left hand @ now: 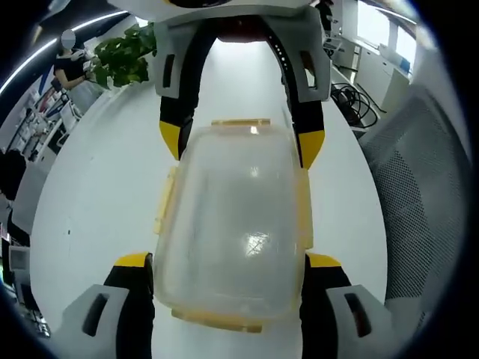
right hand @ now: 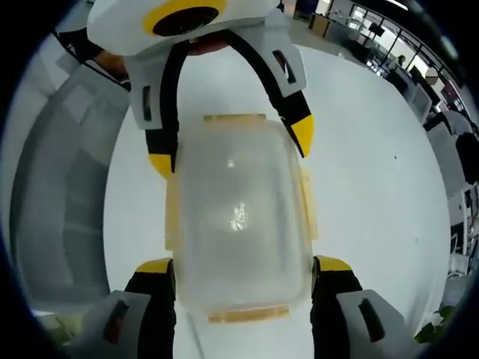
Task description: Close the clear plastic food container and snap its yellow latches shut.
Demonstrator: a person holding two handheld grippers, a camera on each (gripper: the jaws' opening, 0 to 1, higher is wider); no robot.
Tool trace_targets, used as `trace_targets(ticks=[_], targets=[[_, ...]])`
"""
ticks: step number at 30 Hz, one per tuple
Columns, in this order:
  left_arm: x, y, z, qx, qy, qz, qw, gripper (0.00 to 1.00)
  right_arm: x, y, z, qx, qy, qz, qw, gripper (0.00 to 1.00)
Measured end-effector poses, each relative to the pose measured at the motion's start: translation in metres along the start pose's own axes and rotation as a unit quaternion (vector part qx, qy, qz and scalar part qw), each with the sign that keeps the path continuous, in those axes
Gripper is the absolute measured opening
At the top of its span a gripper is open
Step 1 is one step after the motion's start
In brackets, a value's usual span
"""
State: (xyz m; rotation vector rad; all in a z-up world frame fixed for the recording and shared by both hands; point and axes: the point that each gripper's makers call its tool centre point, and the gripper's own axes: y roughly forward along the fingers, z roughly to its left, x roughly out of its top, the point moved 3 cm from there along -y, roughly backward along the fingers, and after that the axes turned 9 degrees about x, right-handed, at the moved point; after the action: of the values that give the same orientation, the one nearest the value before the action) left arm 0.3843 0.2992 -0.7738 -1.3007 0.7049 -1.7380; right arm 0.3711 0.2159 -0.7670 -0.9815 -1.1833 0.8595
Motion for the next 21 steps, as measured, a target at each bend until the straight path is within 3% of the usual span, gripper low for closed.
trace_targets(ticks=[21], targets=[[-0.036, -0.022, -0.001, 0.008, -0.008, 0.011, 0.9999, 0.81, 0.040, 0.016, 0.008, 0.003, -0.009, -0.004, 0.9999, 0.75]])
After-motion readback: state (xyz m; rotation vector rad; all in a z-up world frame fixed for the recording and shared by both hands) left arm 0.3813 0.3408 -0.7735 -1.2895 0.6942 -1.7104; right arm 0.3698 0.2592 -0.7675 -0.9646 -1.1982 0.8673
